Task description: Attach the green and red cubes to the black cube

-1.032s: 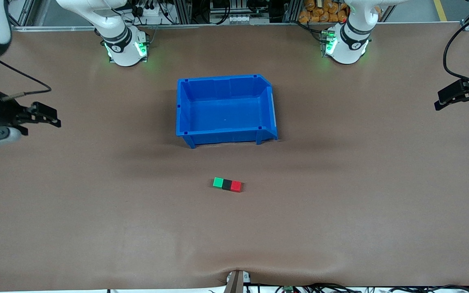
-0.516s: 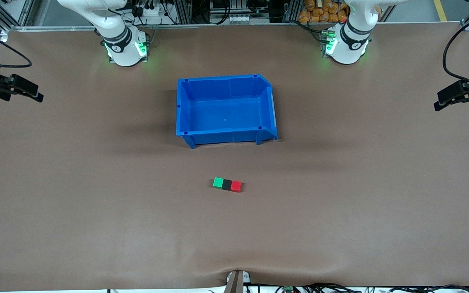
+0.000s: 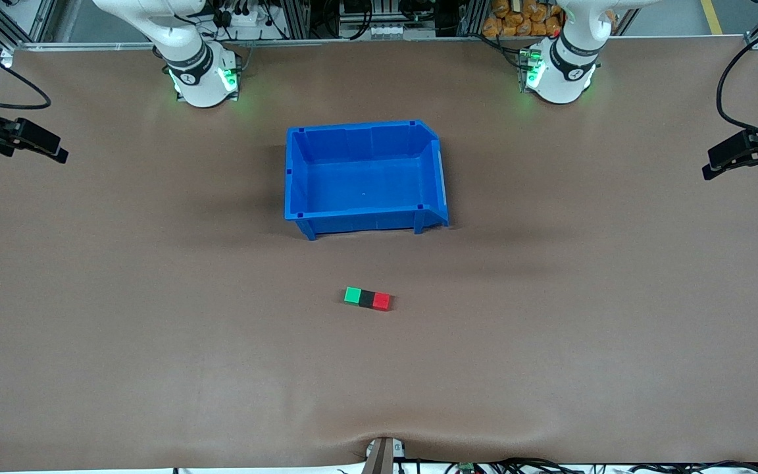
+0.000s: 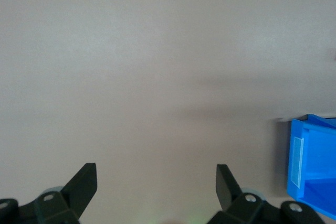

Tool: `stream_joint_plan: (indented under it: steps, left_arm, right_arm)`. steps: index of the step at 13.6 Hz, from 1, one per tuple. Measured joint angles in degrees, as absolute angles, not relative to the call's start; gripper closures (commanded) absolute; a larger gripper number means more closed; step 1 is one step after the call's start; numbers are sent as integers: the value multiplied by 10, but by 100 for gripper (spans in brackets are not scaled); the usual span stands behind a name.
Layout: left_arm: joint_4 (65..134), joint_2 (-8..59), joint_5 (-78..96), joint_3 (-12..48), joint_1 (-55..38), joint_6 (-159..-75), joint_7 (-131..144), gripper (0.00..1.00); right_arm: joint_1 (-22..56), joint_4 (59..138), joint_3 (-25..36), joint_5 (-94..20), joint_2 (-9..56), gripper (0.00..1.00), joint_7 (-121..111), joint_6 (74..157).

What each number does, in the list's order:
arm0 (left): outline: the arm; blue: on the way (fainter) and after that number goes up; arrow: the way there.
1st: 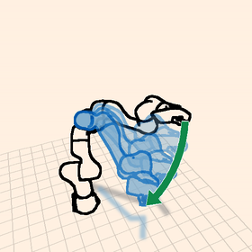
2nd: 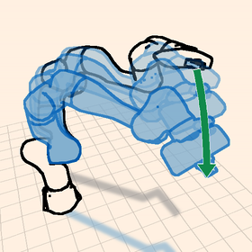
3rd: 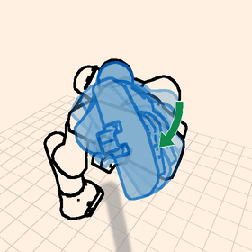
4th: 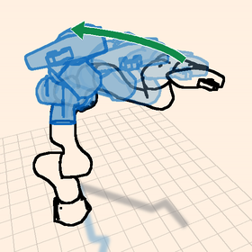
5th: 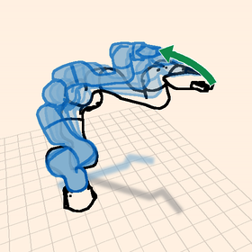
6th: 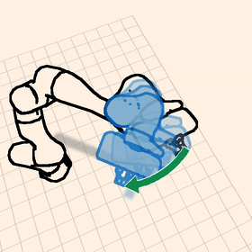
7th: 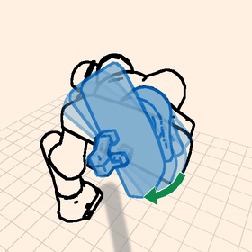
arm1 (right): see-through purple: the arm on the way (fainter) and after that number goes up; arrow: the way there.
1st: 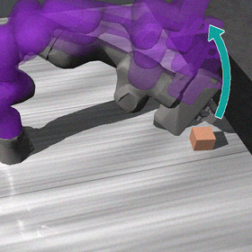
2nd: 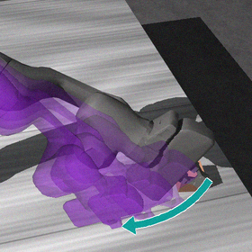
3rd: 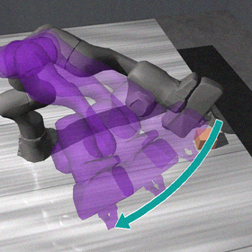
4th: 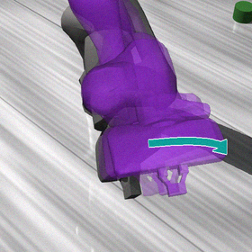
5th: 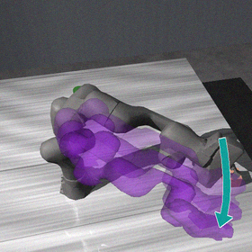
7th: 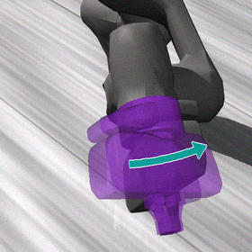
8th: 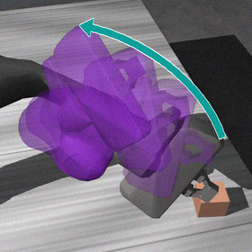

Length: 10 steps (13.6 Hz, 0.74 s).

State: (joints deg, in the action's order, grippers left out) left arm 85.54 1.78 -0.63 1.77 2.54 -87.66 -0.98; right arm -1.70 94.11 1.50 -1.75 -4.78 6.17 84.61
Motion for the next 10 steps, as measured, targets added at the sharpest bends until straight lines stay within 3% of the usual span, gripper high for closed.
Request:
stream_joint_plan:
  steps: [10]
  left_arm:
    - [855, 18, -6, 18, 25, -877, -10, 0]
  right_arm:
    - [-17, 925, 16, -17, -48, 0, 61, 832]
